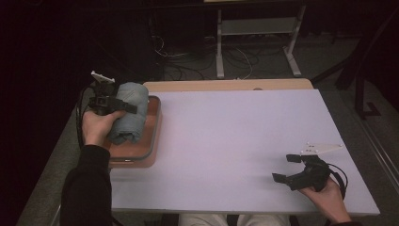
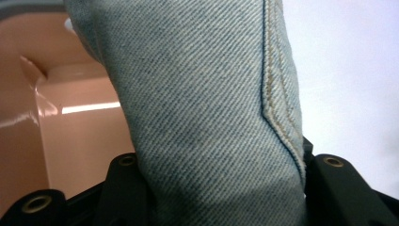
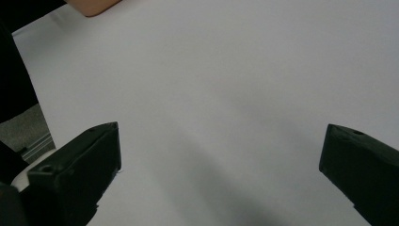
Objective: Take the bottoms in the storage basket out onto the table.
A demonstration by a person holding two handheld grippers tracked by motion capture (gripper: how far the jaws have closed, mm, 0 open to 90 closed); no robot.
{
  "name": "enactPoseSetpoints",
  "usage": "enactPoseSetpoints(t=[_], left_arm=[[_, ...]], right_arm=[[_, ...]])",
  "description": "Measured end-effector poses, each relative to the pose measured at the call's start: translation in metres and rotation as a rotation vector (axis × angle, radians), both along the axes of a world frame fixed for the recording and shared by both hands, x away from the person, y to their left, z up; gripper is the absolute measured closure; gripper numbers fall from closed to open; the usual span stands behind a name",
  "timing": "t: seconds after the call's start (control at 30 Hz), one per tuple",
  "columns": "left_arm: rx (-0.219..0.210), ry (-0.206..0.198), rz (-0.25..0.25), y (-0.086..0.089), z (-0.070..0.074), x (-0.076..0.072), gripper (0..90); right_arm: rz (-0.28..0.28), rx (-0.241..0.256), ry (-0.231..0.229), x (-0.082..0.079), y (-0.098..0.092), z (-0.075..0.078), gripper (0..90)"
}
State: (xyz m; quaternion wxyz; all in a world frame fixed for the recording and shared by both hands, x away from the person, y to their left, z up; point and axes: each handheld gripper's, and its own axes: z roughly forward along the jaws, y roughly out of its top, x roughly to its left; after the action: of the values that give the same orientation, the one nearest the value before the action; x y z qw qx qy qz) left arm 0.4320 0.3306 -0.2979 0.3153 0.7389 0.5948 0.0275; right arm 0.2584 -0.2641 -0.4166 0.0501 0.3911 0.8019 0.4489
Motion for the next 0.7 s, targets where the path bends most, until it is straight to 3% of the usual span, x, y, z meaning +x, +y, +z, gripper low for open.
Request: enactPoseSetpoints(t=[0.37, 0.7], left_arm=[[-0.005, -0.064, -0.040, -0.011, 0.037, -0.009, 50.5], [-0.044, -0.096, -0.100, -0.030, 0.051, -0.009, 50.4]], right_arm=[[0.000, 0.000, 0.001, 0.000, 0.001, 0.000, 0.0], [0.003, -0.003, 0.001, 0.000, 0.002, 0.000, 0.0]])
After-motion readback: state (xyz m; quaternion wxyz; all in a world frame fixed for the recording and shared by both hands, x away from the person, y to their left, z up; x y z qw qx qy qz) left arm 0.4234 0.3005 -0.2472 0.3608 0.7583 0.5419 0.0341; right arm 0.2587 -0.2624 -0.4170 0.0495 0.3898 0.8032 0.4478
